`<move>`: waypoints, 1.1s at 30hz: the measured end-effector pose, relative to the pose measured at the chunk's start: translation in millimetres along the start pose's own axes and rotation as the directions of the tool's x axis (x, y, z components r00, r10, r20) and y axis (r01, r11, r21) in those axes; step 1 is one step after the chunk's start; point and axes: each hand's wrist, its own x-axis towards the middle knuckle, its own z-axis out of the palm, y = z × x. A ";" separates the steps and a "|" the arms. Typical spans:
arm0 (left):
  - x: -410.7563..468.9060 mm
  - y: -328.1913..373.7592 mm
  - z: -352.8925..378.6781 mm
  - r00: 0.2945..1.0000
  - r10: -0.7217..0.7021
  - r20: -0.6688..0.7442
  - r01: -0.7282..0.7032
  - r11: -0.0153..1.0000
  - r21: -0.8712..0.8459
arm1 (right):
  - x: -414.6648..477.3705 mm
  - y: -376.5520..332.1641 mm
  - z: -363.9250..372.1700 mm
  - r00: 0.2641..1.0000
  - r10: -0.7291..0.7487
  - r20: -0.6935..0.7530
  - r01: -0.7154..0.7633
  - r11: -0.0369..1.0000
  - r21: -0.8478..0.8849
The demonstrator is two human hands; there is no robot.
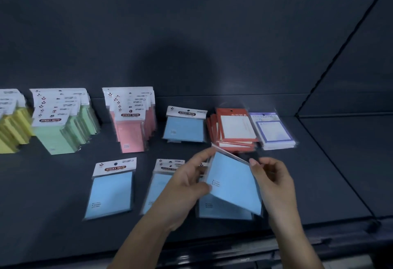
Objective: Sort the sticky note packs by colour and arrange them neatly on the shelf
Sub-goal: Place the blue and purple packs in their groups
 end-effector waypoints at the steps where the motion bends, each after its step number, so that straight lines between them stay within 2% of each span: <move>1: 0.1 -2.3 3.0 1.000 0.008 0.006 -0.008 1.000 0.011 | -1.1 1.3 -4.1 1.000 0.011 -0.011 -0.012 0.999 -0.048; 5: -4.2 -17.4 6.3 1.000 0.028 0.010 -0.029 0.985 0.168 | -4.6 5.4 -10.0 0.996 0.052 0.073 -0.064 0.981 0.182; 7: -6.9 -24.9 5.1 0.996 0.046 -0.081 -0.016 0.940 0.341 | -4.1 15.2 -7.7 0.994 -0.029 0.105 0.023 0.998 0.059; 9: -8.6 -26.1 4.9 0.977 0.127 -0.172 -0.022 0.858 0.514 | -6.0 24.0 -1.6 0.988 -0.090 0.129 0.106 0.987 -0.123; 12: -8.1 -21.5 5.7 0.974 0.161 -0.158 -0.013 0.738 0.675 | -3.6 26.7 8.2 0.964 -0.205 0.172 0.247 0.927 -0.281; 15: -7.9 -20.6 2.1 0.982 0.113 -0.153 0.040 0.662 0.748 | 4.3 27.4 14.3 0.912 -0.319 0.257 0.406 0.790 -0.460; 18: -7.1 -22.5 5.0 0.990 0.109 -0.084 0.004 0.585 0.811 | 8.4 34.8 15.4 0.912 -0.318 0.257 0.409 0.667 -0.623; 20: -6.6 -21.6 6.2 0.991 0.086 -0.099 0.030 0.583 0.812 | 7.1 35.5 14.8 0.919 -0.329 0.218 0.386 0.630 -0.674; 22: -2.0 -17.0 3.0 0.984 0.065 -0.165 0.089 0.625 0.776 | 6.5 28.2 15.5 0.896 -0.401 0.190 0.417 0.611 -0.673; 24: 10.5 -9.4 -4.7 0.968 0.137 -0.209 0.070 0.655 0.753 | 9.8 14.6 19.9 0.870 -0.456 0.189 0.473 0.662 -0.581; 25: 19.6 -6.8 -11.2 0.954 0.184 -0.238 0.061 0.654 0.754 | 11.5 4.5 25.2 0.873 -0.440 0.211 0.485 0.730 -0.482; 26: 30.5 -4.1 -18.3 0.936 0.226 -0.269 0.066 0.639 0.766 | 13.0 -6.3 32.7 0.887 -0.386 0.255 0.457 0.817 -0.353; 28: 52.2 0.0 -31.9 0.907 0.269 -0.325 0.119 0.576 0.809 | 17.3 -20.7 53.5 0.886 -0.192 0.423 0.272 0.952 -0.139; 30: 72.1 3.1 -42.6 0.899 0.245 -0.364 0.191 0.528 0.827 | 23.5 -23.8 77.5 0.836 -0.029 0.548 0.165 0.966 -0.201; 32: 85.3 3.4 -49.5 0.898 0.171 -0.406 0.263 0.531 0.806 | 28.4 -24.5 98.8 0.830 -0.018 0.557 0.210 0.936 -0.282; 33: 90.2 2.3 -52.7 0.893 0.145 -0.425 0.283 0.553 0.783 | 31.8 -23.4 106.9 0.845 -0.031 0.534 0.203 0.942 -0.267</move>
